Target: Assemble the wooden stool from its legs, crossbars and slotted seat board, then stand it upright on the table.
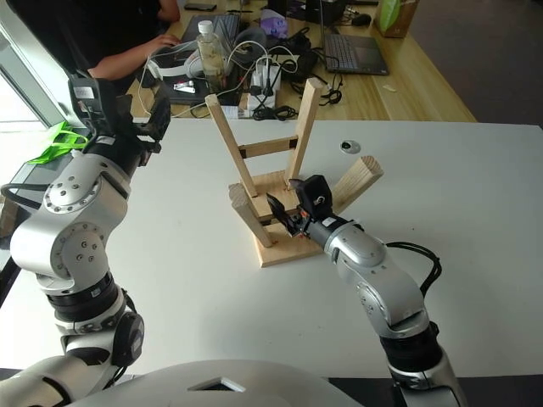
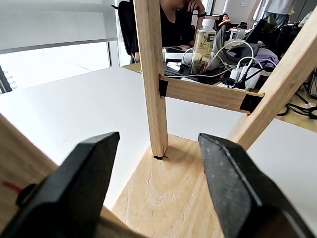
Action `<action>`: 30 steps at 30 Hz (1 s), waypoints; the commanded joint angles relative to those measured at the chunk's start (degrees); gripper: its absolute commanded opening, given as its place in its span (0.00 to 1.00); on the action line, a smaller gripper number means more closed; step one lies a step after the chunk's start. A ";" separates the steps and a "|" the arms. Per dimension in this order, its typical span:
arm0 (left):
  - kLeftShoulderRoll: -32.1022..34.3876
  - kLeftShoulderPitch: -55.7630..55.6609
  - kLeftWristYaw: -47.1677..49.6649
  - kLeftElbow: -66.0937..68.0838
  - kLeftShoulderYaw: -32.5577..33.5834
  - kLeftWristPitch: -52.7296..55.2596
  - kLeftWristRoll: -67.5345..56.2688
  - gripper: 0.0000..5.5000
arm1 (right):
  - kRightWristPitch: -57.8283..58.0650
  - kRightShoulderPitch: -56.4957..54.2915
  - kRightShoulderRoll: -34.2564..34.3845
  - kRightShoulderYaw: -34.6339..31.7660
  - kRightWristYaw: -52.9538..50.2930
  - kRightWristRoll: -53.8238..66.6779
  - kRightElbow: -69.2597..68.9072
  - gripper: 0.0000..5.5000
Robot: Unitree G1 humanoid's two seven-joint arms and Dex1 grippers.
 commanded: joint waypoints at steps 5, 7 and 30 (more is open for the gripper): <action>1.39 4.07 1.45 -0.52 5.76 -0.08 3.10 0.59 | -4.38 -28.43 12.25 -28.43 -12.64 29.62 0.12 0.54; -1.29 11.23 3.28 -4.34 9.04 1.20 3.76 0.59 | -7.93 -33.56 6.98 -38.85 -18.70 28.11 5.51 0.54; -14.82 32.97 9.61 -16.94 0.59 1.90 10.18 0.59 | -0.83 12.96 4.11 -10.70 3.01 5.73 -3.78 0.54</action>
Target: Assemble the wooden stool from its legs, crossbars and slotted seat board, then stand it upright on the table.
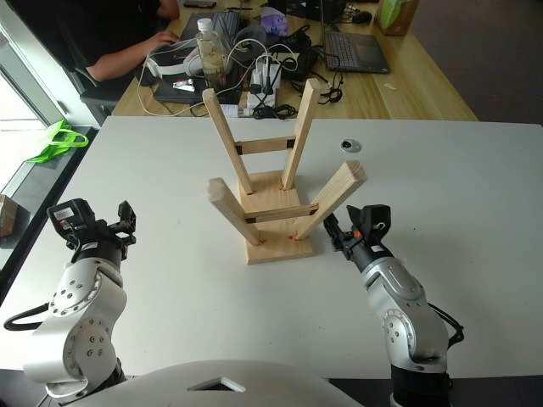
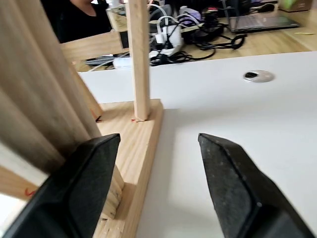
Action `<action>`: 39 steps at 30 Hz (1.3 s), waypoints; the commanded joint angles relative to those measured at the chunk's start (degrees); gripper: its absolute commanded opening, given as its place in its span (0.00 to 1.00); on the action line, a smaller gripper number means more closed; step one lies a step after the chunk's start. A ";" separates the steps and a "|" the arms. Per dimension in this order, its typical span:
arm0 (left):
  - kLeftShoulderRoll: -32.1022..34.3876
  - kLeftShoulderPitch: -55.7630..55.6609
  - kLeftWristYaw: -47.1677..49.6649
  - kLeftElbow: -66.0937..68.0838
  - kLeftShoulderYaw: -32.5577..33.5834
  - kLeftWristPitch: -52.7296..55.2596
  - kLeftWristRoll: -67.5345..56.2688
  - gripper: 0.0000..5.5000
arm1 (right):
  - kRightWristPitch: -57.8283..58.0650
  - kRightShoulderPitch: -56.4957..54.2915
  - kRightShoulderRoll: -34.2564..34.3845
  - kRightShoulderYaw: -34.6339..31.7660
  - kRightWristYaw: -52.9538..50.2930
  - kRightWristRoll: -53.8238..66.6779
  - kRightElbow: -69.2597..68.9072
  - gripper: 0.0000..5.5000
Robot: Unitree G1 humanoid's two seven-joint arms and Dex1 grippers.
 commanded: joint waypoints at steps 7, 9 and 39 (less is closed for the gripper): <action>10.98 2.87 -9.77 4.38 -4.32 -4.79 2.25 0.59 | -2.25 2.43 2.69 4.17 -9.40 -13.04 -4.61 0.54; 13.17 0.91 -11.05 6.00 -2.10 -5.87 2.73 0.59 | -3.49 4.47 3.87 5.22 -10.64 -14.77 -5.95 0.54; 20.12 -12.30 -20.58 0.10 -13.49 16.30 1.53 0.59 | -0.73 -0.09 9.04 0.50 -14.89 -19.80 -9.20 0.54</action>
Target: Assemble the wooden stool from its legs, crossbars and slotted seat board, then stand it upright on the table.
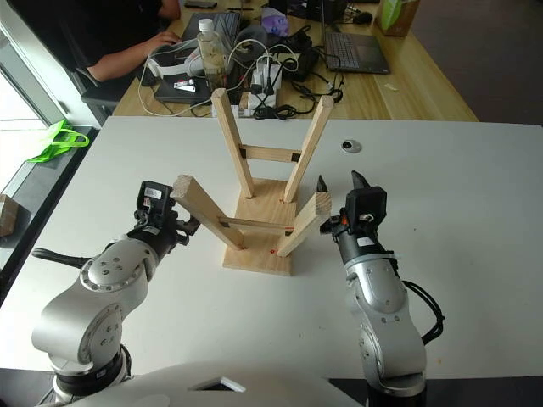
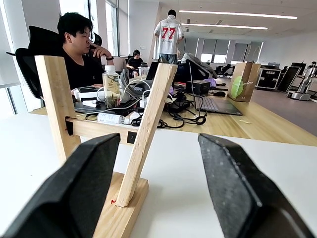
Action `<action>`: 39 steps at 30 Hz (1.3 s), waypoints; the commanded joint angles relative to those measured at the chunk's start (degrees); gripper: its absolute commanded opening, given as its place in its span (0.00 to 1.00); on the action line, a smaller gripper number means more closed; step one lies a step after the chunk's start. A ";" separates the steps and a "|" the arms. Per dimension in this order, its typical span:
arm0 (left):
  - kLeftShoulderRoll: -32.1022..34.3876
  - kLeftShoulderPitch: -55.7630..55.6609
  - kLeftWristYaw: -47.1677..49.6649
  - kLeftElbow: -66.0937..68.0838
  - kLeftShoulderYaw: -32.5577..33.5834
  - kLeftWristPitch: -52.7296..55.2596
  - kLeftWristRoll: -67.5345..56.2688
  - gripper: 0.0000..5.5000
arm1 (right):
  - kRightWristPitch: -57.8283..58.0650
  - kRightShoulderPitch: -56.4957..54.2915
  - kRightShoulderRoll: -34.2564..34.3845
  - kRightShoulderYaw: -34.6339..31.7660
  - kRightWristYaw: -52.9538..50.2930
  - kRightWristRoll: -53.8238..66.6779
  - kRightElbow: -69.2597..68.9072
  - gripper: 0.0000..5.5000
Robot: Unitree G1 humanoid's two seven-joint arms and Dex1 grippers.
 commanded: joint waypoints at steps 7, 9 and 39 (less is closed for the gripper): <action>4.50 -3.37 -1.12 4.65 16.76 -6.58 2.47 0.59 | 4.97 3.07 1.07 -9.14 -1.44 0.58 3.06 0.54; -3.90 -6.25 -0.38 2.98 10.76 -4.33 -0.46 0.59 | 3.75 1.85 0.95 -4.81 2.35 2.74 0.38 0.54; -11.28 -0.68 6.99 16.98 29.78 -33.86 -0.20 0.59 | 19.46 -10.93 -27.17 -24.82 29.78 103.60 3.77 0.54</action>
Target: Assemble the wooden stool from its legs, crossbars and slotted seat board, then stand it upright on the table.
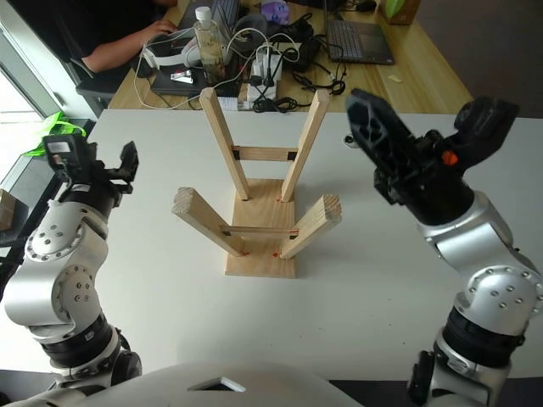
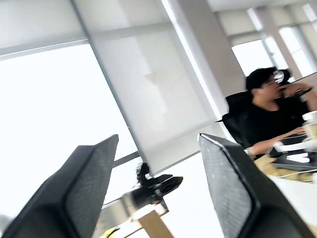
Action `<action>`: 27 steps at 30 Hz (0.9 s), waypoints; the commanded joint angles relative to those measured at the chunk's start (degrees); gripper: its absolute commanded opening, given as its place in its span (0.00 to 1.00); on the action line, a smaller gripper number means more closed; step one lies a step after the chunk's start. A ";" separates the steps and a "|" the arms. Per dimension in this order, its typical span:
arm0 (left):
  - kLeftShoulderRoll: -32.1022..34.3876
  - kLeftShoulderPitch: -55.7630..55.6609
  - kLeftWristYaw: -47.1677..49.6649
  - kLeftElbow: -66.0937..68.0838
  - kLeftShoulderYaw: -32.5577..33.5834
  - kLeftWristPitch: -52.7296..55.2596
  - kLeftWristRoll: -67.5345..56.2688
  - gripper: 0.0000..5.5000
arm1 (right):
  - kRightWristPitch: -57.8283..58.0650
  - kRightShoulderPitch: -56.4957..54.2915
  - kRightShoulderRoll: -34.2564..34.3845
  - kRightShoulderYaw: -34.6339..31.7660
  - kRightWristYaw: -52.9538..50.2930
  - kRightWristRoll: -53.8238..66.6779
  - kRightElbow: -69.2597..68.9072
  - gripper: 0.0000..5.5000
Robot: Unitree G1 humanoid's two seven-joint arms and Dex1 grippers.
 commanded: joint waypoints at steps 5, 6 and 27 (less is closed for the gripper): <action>-5.44 9.25 3.38 8.56 -0.59 -19.57 3.03 0.59 | 6.92 13.84 -7.53 10.54 6.06 9.28 -6.20 0.54; -5.80 11.30 3.05 9.74 -1.85 -22.36 3.69 0.59 | 7.38 14.69 -7.41 12.77 6.89 3.42 -5.49 0.54; -5.47 17.07 2.71 15.26 -10.66 -33.36 8.79 0.59 | -23.08 10.13 -3.83 29.42 19.44 -66.11 18.09 0.54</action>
